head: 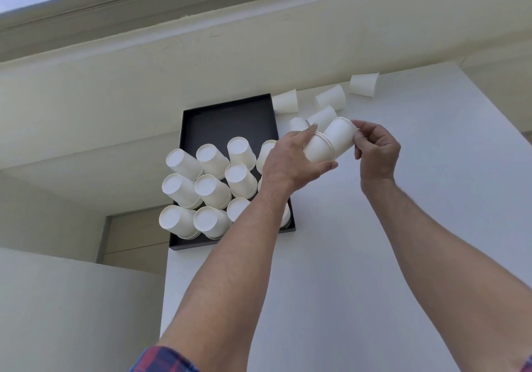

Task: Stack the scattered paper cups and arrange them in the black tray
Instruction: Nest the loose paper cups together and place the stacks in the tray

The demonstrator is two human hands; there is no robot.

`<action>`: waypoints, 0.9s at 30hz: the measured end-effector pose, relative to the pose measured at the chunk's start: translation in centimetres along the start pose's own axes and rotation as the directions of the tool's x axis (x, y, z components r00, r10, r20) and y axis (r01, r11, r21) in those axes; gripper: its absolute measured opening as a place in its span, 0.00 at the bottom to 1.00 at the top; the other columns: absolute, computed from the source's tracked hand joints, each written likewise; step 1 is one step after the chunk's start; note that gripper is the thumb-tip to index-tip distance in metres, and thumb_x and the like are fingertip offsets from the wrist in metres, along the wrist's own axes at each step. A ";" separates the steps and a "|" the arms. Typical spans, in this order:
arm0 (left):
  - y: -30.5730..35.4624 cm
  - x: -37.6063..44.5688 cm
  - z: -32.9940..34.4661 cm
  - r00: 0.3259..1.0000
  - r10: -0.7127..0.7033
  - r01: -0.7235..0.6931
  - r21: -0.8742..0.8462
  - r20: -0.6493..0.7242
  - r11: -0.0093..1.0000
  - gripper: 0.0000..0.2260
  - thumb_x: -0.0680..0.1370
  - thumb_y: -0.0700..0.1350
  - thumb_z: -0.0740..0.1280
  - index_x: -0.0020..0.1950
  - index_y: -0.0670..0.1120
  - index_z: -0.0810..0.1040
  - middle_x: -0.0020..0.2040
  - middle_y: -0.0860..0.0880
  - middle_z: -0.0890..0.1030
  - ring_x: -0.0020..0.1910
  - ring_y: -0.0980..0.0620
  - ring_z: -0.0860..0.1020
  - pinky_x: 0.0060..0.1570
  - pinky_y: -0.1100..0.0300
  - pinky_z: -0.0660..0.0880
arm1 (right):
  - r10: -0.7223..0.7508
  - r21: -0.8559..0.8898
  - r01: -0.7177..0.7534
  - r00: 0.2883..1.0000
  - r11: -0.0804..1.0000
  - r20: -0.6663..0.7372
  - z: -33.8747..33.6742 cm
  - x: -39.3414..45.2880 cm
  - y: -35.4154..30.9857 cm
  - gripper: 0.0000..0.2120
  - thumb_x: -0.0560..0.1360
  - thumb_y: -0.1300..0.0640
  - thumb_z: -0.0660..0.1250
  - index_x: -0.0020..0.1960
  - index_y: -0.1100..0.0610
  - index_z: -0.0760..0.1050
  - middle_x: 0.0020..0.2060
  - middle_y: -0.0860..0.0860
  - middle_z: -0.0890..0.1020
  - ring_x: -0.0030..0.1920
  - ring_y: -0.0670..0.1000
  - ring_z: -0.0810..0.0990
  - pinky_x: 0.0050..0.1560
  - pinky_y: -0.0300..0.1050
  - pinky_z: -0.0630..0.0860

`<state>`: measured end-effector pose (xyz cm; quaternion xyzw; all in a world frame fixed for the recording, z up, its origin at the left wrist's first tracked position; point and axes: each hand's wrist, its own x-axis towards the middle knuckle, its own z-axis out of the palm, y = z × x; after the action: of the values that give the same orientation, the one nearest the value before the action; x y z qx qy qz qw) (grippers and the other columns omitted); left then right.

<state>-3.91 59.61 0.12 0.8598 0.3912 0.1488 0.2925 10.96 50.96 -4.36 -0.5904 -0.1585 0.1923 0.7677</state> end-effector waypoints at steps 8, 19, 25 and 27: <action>-0.3 -0.9 -0.8 0.994 -0.101 0.110 -0.302 0.046 0.947 0.39 0.65 0.62 0.79 0.75 0.64 0.70 0.58 0.61 0.75 0.58 0.53 0.80 0.50 0.54 0.84 | 0.102 0.169 -0.138 0.973 0.976 0.208 1.5 -2.1 0.6 0.10 0.72 0.69 0.67 0.49 0.61 0.84 0.35 0.57 0.79 0.29 0.51 0.68 0.32 0.42 0.67; -1.0 0.7 -3.5 0.862 -0.486 0.279 -0.663 -0.146 0.695 0.22 0.79 0.59 0.68 0.63 0.51 0.61 0.53 0.51 0.77 0.48 0.51 0.80 0.39 0.61 0.74 | -0.088 -0.021 0.111 0.878 0.994 0.471 6.2 -5.4 -0.4 0.22 0.73 0.62 0.73 0.67 0.58 0.79 0.64 0.57 0.77 0.41 0.54 0.77 0.41 0.44 0.74; -2.6 1.4 -5.3 0.833 -0.545 0.341 -0.684 -0.099 0.645 0.22 0.82 0.65 0.57 0.63 0.48 0.58 0.48 0.54 0.73 0.46 0.58 0.76 0.40 0.59 0.72 | -0.223 -0.253 0.372 0.855 0.893 0.468 10.3 -6.3 -1.2 0.27 0.67 0.59 0.81 0.65 0.55 0.78 0.59 0.50 0.79 0.44 0.48 0.79 0.43 0.46 0.79; -3.4 1.5 -5.9 0.840 -0.534 0.348 -0.660 -0.095 0.665 0.20 0.83 0.63 0.55 0.62 0.47 0.61 0.49 0.52 0.75 0.51 0.50 0.80 0.45 0.54 0.77 | -0.231 -0.309 0.373 0.882 0.875 0.411 11.4 -5.9 -1.4 0.24 0.69 0.55 0.79 0.63 0.53 0.77 0.57 0.45 0.80 0.43 0.50 0.81 0.45 0.47 0.80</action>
<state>-7.81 64.85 2.71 0.5624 0.5556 0.3124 0.5266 0.58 57.46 -0.24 -0.6490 -0.4228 0.1386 0.6172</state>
